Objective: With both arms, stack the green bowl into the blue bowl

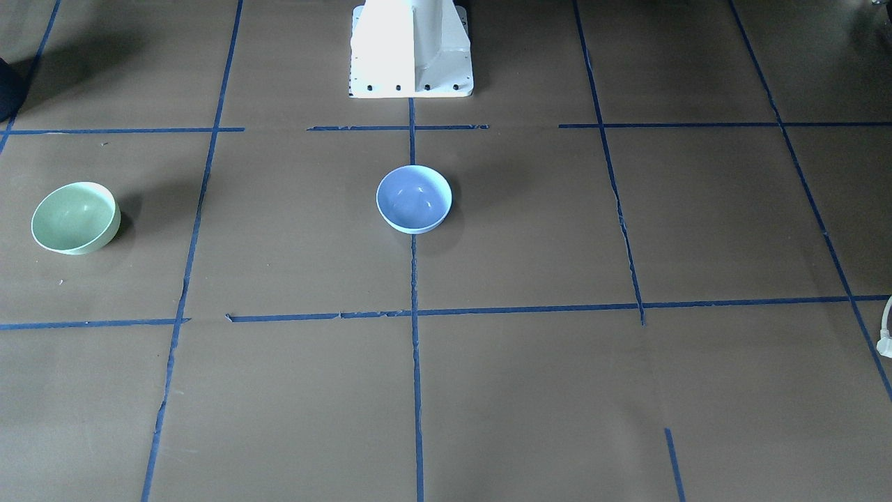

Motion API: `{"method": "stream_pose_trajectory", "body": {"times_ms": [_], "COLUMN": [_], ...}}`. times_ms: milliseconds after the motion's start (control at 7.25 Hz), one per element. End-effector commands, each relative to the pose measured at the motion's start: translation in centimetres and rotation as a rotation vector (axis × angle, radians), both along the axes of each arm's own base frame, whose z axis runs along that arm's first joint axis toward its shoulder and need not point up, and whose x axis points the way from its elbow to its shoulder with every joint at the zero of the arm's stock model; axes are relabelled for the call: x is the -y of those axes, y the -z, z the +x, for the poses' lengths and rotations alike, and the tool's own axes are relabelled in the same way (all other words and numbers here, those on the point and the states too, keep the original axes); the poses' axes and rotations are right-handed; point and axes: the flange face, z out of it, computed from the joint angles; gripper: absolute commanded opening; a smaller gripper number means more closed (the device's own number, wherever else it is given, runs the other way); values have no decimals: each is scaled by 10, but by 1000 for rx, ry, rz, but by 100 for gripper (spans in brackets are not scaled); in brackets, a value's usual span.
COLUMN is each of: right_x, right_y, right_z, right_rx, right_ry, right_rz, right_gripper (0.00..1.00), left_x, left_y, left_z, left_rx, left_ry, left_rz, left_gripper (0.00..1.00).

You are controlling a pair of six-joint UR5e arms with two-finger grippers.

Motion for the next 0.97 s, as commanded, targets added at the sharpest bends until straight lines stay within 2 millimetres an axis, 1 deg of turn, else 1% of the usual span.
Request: {"method": "stream_pose_trajectory", "body": {"times_ms": [0,138,276,414,552,690,828], "right_x": [-12,-14,-19,-21,-21,-20,-22], "right_y": [-42,-66,-75,-87,-85,-79,-81], "right_z": [-46,-55,-60,-70,-72,-74,-74], "right_rx": [-12,16,25,15,20,29,26], "right_ry": [-11,-22,-29,-9,-3,1,5], "right_rz": [18,55,42,26,31,39,35], "right_gripper": [93,93,86,76,61,24,1], "left_x": [1,3,4,4,3,2,4], "left_y": [7,8,9,9,9,9,11], "left_z": [0,0,0,0,0,0,0], "left_rx": [-3,-3,-3,-2,-2,-2,-2], "left_ry": [3,4,5,4,1,1,3], "left_rz": [12,14,14,17,20,19,21], "left_gripper": [100,100,100,100,100,100,100]}}
